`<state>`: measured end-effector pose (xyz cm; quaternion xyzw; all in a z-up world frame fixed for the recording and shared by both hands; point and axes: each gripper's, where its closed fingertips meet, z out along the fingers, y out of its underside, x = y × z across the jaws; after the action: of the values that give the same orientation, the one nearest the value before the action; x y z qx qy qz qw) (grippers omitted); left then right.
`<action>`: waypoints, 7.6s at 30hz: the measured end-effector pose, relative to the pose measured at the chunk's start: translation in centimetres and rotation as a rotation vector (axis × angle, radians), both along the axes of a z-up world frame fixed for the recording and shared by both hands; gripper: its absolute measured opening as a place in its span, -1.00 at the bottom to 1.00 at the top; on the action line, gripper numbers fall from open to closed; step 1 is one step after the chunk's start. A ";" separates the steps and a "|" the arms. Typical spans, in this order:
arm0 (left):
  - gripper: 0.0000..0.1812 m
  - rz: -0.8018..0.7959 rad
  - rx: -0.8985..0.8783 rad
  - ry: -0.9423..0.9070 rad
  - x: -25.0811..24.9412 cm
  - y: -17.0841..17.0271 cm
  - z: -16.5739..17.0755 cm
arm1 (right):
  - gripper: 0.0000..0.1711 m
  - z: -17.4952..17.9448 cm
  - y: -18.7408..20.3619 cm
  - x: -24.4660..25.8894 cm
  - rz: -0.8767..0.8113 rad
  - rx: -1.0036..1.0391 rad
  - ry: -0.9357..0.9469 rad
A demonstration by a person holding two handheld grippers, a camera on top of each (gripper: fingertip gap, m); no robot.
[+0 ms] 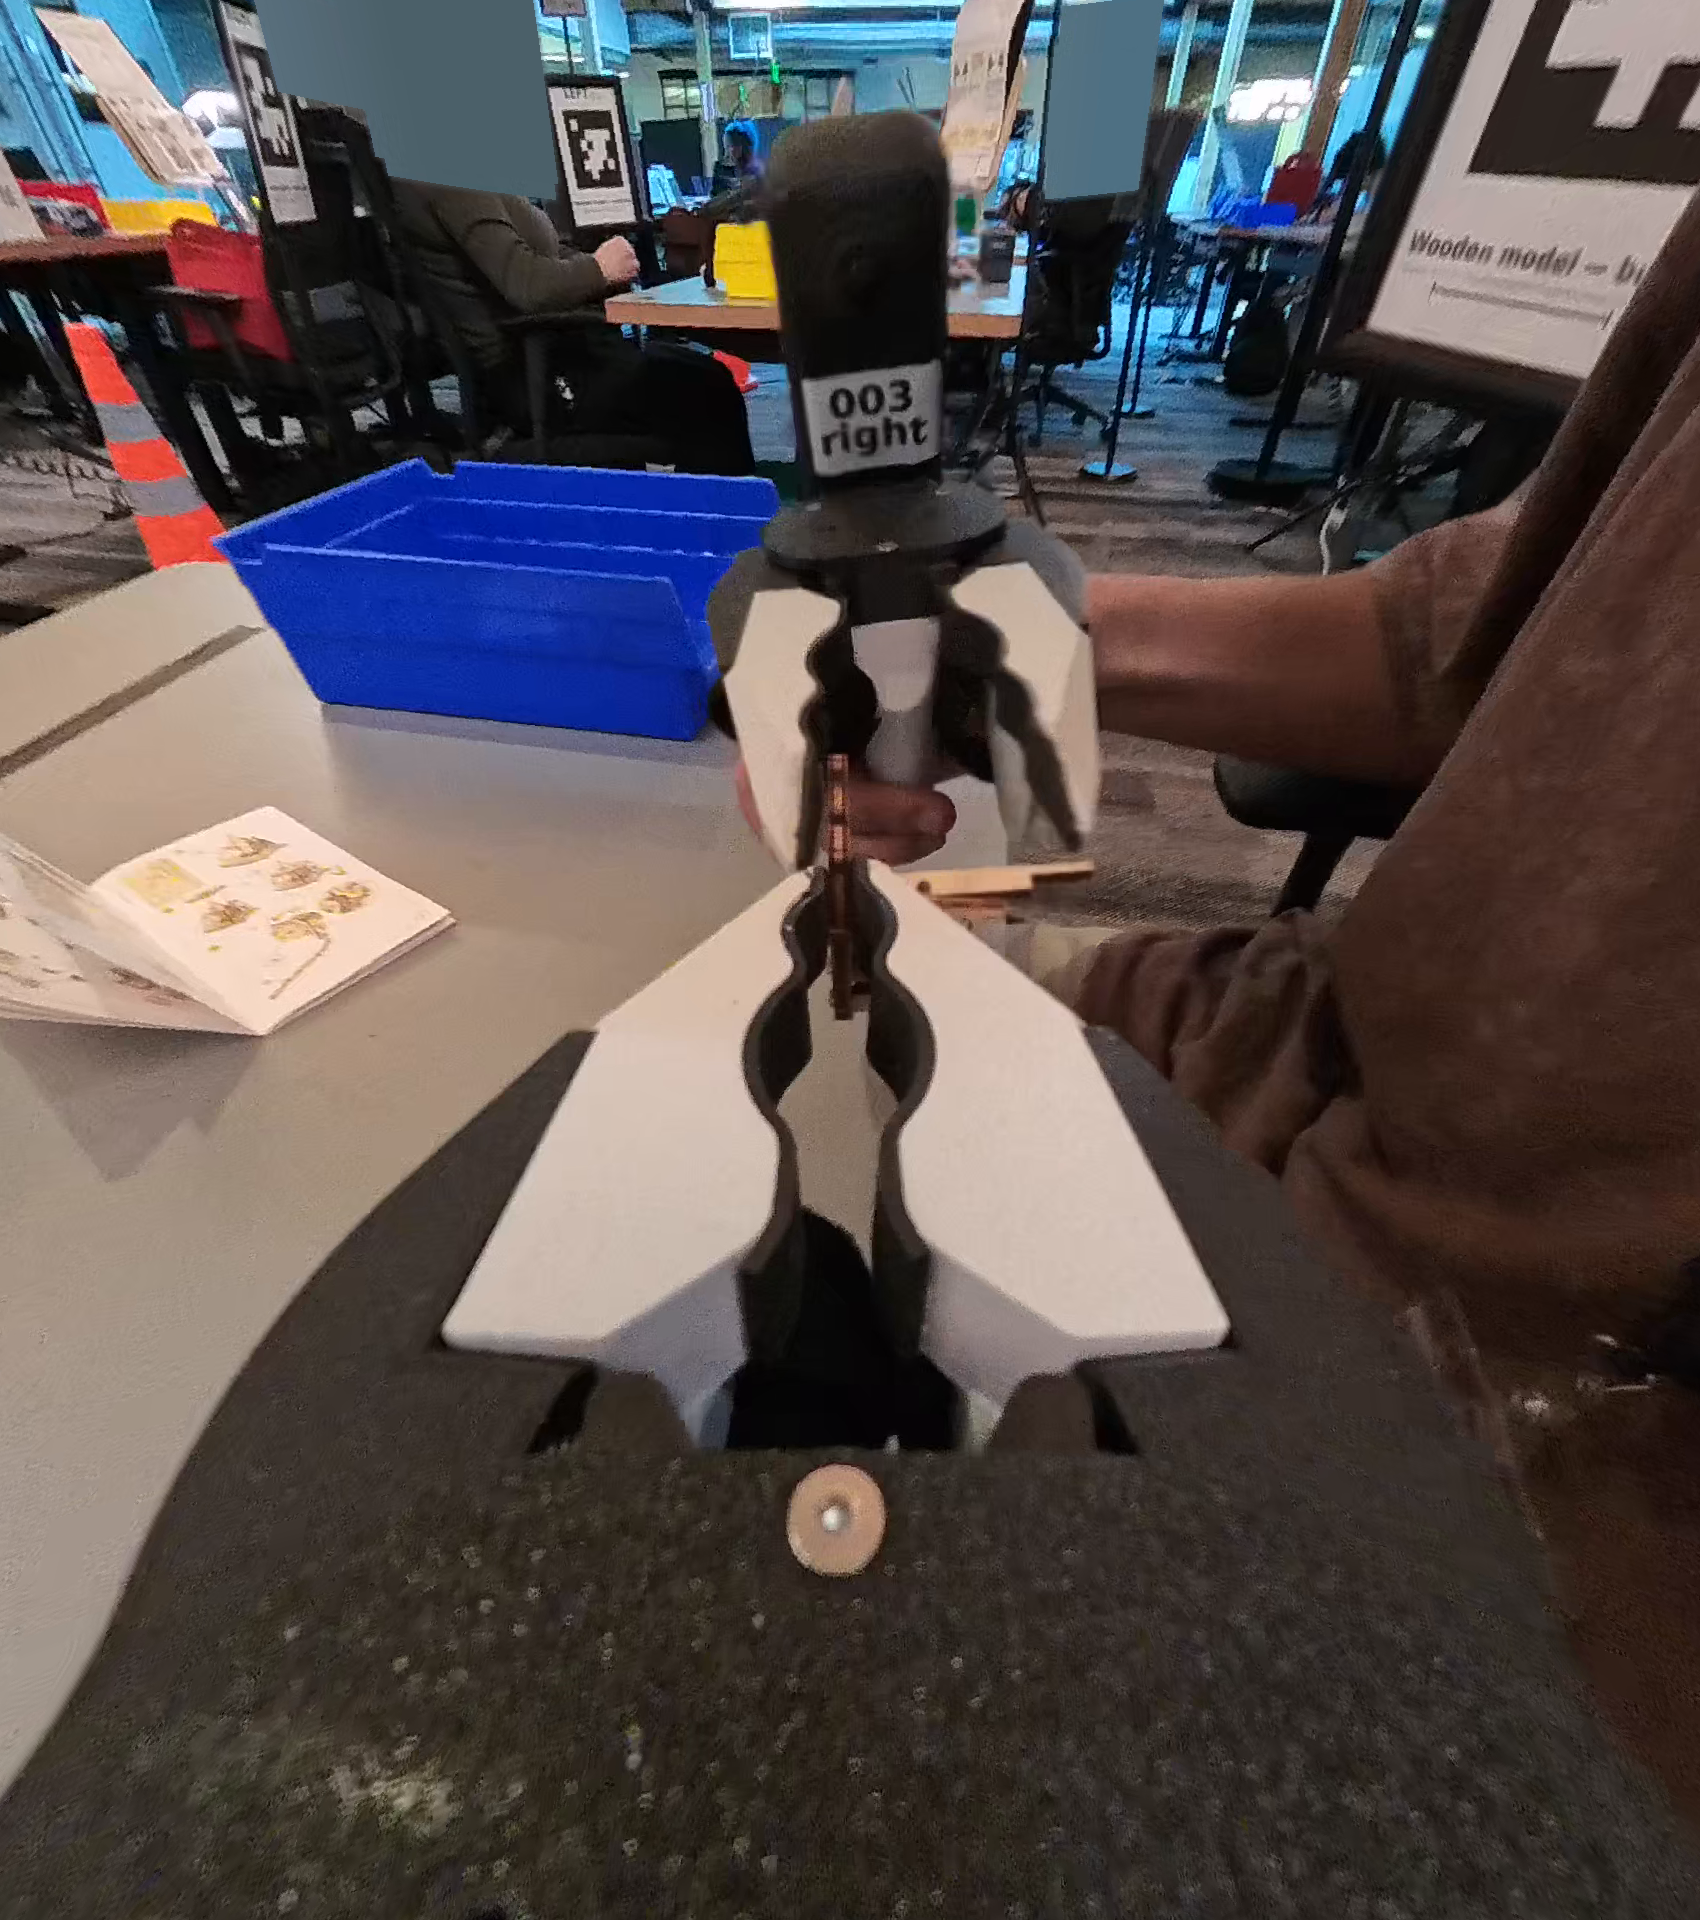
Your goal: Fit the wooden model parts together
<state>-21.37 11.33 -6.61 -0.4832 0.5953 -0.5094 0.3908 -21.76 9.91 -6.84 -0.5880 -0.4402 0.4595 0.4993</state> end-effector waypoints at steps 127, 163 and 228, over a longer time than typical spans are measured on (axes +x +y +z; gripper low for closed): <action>-0.62 -0.046 -0.010 0.105 -0.1 -1.5 -0.7 | -0.32 0.2 -0.4 -1.0 -0.129 0.038 -0.017; -0.60 -0.129 -0.267 -0.002 -0.5 -1.7 1.4 | -0.32 1.7 -0.5 -0.1 -0.027 -0.104 0.166; -0.98 -0.047 0.007 0.169 -3.3 -3.3 -2.6 | -0.40 -2.2 -3.6 -3.6 0.076 -0.130 -0.237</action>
<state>-24.65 8.04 -9.23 -0.5091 0.6391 -0.4738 0.3285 -25.31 6.32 -9.06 -0.6523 -0.4875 0.4330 0.3865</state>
